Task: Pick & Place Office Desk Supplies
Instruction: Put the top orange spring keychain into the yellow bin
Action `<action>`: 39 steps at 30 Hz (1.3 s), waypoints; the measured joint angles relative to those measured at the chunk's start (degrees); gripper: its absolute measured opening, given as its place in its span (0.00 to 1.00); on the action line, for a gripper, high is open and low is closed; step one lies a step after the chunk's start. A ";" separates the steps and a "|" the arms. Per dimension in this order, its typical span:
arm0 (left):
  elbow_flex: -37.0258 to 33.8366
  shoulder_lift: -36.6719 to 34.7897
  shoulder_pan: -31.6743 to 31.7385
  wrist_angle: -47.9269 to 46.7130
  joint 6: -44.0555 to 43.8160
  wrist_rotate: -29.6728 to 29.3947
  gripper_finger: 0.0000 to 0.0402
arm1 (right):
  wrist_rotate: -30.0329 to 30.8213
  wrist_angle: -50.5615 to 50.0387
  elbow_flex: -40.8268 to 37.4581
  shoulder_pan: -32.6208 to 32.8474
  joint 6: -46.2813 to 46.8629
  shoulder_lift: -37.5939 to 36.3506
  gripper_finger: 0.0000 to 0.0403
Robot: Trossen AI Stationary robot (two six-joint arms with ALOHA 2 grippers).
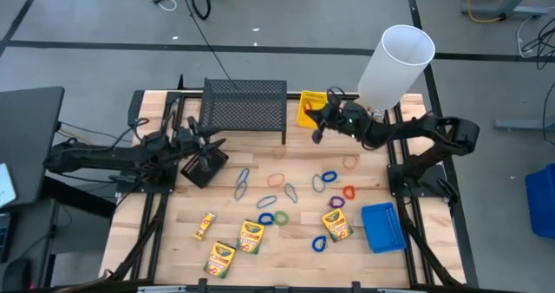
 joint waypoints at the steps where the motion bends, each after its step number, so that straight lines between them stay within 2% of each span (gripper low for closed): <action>1: -0.07 0.08 0.00 0.12 -0.21 -0.63 0.45 | 0.00 -2.85 1.27 -0.78 0.25 0.01 0.01; 10: -0.07 0.08 -0.02 1.29 -1.05 -0.73 0.45 | -0.26 -20.79 8.91 -5.08 2.13 0.57 0.01; 24: -0.07 0.10 -0.07 3.33 -1.08 1.00 0.45 | -2.05 -26.66 9.18 -9.45 2.15 0.59 0.01; 28: -0.07 0.10 -0.07 4.09 -0.89 1.00 0.45 | -5.76 -30.33 10.79 -10.69 2.46 3.88 0.01; 39: -0.07 0.10 -0.04 4.54 -0.73 1.04 0.45 | -5.81 -38.25 20.69 -10.67 1.91 13.66 0.01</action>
